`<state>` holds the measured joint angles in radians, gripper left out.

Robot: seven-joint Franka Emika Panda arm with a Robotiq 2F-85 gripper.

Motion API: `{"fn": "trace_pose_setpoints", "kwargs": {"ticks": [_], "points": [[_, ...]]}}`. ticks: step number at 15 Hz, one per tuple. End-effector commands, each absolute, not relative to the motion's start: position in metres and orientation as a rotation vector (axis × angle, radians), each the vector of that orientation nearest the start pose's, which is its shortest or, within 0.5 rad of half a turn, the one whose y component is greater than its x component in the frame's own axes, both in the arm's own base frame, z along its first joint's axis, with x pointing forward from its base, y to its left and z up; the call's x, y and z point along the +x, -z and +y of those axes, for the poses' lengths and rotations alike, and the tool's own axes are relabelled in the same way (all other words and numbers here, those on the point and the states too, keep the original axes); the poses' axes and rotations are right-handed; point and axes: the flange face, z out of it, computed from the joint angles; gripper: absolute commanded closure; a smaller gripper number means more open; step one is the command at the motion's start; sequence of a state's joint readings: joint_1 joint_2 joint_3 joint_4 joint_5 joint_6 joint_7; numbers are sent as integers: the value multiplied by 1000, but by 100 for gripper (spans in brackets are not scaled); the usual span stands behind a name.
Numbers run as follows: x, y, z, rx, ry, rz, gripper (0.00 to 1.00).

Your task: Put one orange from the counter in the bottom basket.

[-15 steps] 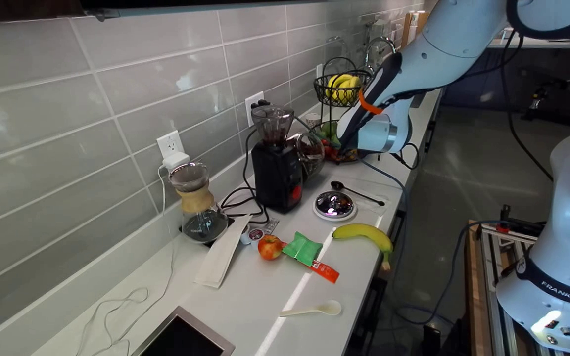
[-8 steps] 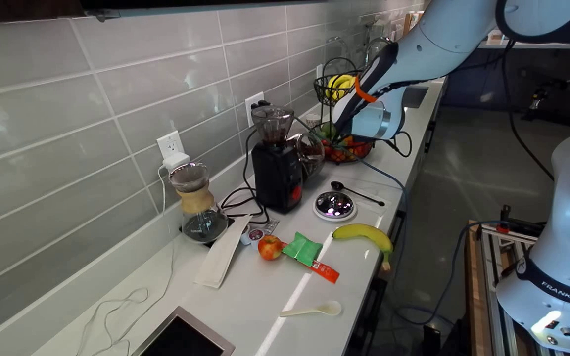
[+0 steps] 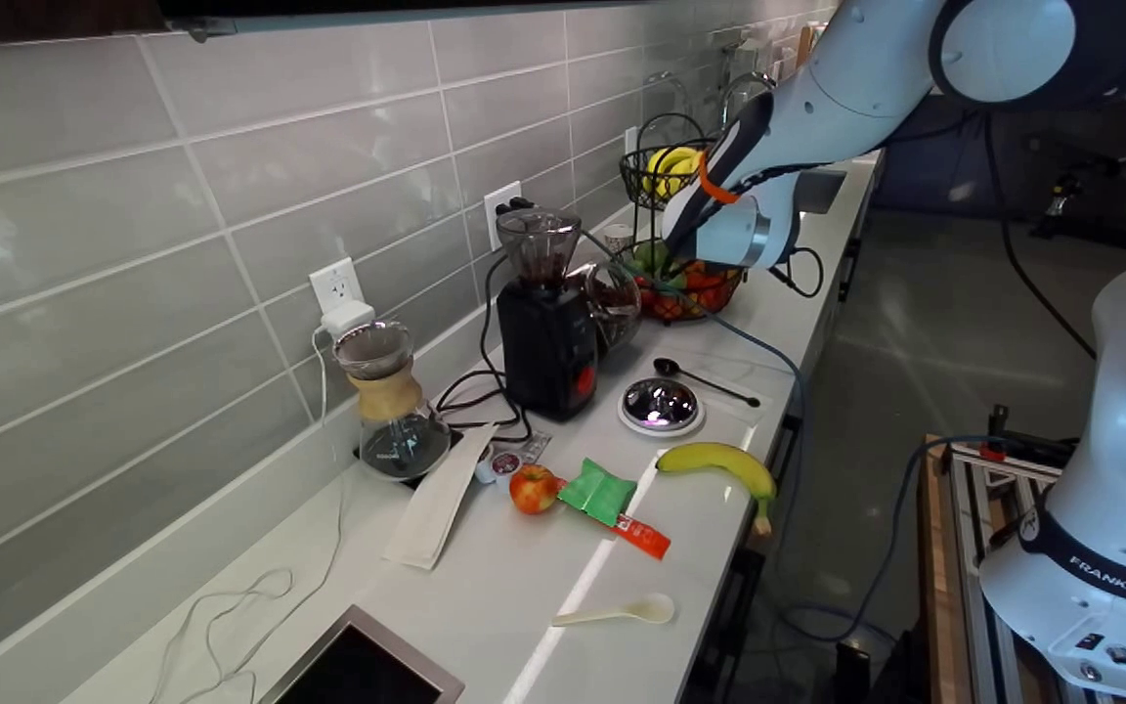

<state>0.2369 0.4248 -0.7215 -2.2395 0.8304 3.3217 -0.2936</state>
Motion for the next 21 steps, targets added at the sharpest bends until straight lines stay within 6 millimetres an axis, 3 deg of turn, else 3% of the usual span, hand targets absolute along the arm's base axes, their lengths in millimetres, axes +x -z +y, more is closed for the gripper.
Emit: {"fn": "trace_pose_setpoints", "kwargs": {"ticks": [1, 13, 21], "points": [[484, -307, -337, -2952, 1219, 1474, 79], [491, -287, -371, -2945, 1061, 1483, 79], [491, -271, -382, -2966, 1031, 1509, 79]]}}
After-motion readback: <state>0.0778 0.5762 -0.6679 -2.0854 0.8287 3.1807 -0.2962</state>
